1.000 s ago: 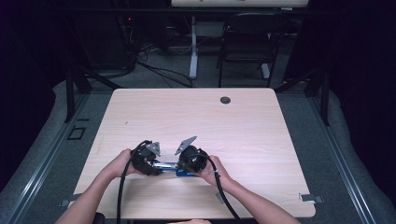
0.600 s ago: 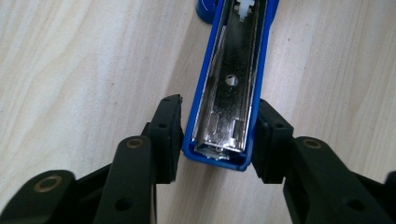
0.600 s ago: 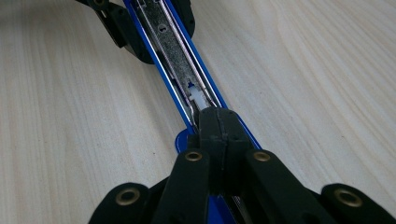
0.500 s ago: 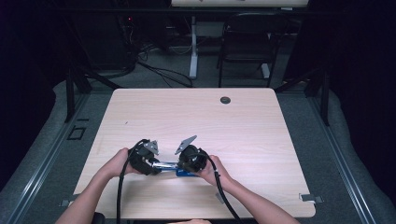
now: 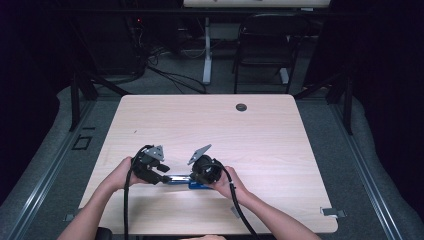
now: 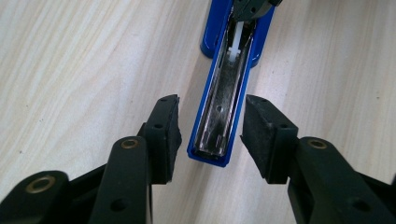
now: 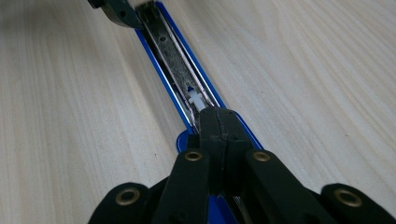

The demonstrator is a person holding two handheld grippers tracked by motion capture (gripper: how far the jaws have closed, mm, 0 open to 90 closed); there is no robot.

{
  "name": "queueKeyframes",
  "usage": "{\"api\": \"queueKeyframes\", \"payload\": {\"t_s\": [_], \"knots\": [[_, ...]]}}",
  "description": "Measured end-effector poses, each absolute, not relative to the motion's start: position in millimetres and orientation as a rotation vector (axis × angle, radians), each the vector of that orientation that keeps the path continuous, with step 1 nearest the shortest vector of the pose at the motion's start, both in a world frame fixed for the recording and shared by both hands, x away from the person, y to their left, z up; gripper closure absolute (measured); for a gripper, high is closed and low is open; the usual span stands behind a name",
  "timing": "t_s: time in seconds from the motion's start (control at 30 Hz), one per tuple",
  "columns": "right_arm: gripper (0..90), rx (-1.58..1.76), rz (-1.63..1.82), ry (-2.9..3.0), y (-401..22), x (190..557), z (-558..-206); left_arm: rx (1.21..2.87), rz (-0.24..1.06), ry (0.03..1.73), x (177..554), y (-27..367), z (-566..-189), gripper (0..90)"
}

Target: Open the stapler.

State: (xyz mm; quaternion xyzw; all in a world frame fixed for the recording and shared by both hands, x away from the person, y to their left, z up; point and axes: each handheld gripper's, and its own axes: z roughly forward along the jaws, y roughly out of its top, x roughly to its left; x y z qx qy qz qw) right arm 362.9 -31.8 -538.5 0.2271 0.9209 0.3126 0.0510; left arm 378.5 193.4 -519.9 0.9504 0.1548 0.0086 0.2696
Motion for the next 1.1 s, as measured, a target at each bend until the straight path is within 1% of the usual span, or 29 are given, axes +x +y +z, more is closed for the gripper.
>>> {"api": "queueKeyframes", "payload": {"t_s": [0.1,0.23,0.57,0.6,0.63,0.73,0.83,1.1], "knots": [[90.0,0.700,0.964,2.801,-32,363,-539,2.601,0.028,0.404,377,189,-525,58.9],[90.0,0.706,0.964,2.812,-33,364,-539,2.631,0.012,0.398,378,185,-532,58.4],[89.6,0.722,0.985,2.820,-35,366,-539,2.643,-0.022,0.373,380,184,-538,59.9],[86.9,0.716,0.983,2.818,-35,365,-538,2.641,-0.019,0.375,380,184,-538,60.0],[78.0,0.720,0.994,2.825,-35,365,-537,2.645,-0.018,0.374,380,184,-538,60.0],[77.3,0.724,0.973,2.823,-39,367,-536,2.643,-0.018,0.372,380,184,-538,60.1],[71.4,0.743,0.996,2.824,-44,369,-535,2.644,-0.013,0.369,380,184,-539,60.2],[49.6,0.741,0.933,2.866,-55,368,-523,2.642,-0.013,0.371,379,184,-538,60.1]]}}
